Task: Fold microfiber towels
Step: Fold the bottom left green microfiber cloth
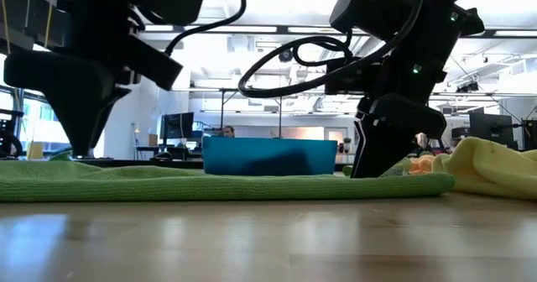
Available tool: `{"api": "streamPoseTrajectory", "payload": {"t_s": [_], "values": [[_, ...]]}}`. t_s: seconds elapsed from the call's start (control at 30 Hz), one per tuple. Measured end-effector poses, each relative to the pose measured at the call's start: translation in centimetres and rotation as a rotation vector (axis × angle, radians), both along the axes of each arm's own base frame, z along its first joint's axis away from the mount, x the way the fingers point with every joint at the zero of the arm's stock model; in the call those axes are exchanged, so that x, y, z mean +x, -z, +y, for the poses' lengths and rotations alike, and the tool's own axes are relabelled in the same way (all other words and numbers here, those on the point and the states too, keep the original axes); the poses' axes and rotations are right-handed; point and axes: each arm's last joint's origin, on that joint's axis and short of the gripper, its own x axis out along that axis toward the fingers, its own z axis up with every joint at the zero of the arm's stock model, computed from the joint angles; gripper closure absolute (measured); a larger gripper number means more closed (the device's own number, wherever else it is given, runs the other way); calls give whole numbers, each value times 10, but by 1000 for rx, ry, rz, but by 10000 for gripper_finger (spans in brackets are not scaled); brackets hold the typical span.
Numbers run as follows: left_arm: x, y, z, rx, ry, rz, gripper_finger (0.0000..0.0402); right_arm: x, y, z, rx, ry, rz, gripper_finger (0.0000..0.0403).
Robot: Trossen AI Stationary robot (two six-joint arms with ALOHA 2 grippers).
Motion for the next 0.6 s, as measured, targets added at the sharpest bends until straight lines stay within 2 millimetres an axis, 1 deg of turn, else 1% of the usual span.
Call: {"api": "streamPoseTrajectory", "payload": {"t_s": [0.5,0.6], "values": [[7,2,-1,-11,-21,-81,287,0,0,0,-7,-13,6,254],[3,10,0,-10,-28,-83,287,0,0,0,-7,-14,6,254]]}}
